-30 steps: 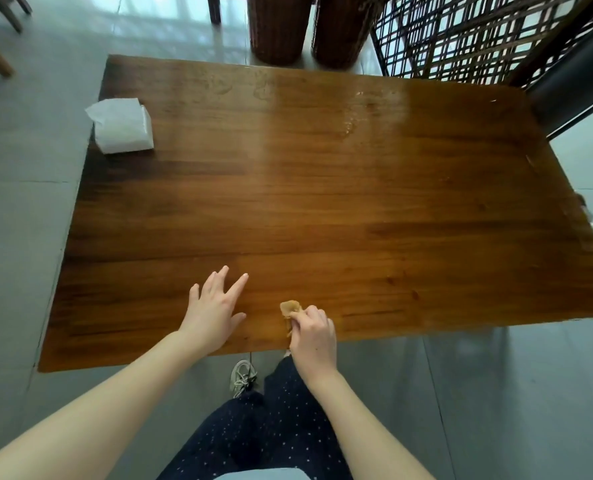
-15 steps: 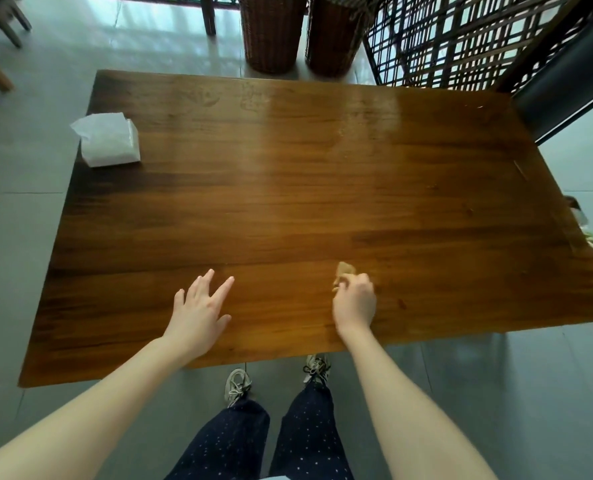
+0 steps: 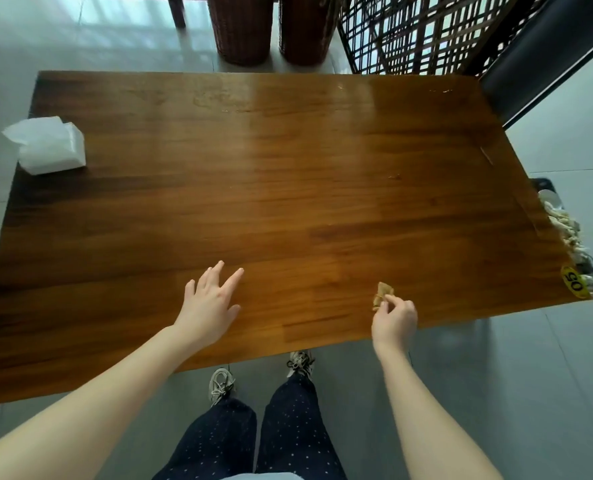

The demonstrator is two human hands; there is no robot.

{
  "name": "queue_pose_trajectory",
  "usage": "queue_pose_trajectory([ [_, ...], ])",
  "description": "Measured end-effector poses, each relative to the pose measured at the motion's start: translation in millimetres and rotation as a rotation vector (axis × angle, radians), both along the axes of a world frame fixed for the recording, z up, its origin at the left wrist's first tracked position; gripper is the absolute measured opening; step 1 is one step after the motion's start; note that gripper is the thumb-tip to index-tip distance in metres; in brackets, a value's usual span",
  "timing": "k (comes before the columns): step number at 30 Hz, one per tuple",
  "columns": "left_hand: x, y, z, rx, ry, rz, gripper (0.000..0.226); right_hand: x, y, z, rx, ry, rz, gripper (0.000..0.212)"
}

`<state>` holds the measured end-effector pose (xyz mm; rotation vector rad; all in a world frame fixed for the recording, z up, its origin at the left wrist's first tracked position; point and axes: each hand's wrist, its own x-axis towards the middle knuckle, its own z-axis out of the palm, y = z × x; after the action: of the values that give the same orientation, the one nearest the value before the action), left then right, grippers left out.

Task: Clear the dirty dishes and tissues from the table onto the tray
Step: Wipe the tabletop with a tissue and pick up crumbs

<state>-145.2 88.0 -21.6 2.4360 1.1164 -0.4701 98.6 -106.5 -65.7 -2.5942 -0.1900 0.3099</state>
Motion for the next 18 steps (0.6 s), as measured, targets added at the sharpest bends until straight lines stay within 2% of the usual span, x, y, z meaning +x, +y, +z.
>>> queue_pose_trajectory([
  [3, 13, -6, 0, -0.008, 0.004, -0.01, 0.069, -12, 10, 0, 0.003, 0.0, 0.008, 0.023],
  [9, 40, -18, 4, 0.01, -0.041, -0.038, 0.068, -86, 49, -6, 0.049, -0.012, 0.569, 0.025],
  [12, 48, -20, 4, 0.018, -0.062, -0.015, 0.067, -83, 59, -6, 0.05, -0.012, 0.716, 0.027],
  [14, 49, -18, 4, 0.018, -0.055, 0.008, 0.067, -60, 60, -4, 0.078, 0.012, 0.649, 0.025],
  [18, 50, -15, 1, 0.006, -0.032, 0.06, 0.067, 7, 51, 0, 0.103, 0.042, 0.308, 0.023],
])
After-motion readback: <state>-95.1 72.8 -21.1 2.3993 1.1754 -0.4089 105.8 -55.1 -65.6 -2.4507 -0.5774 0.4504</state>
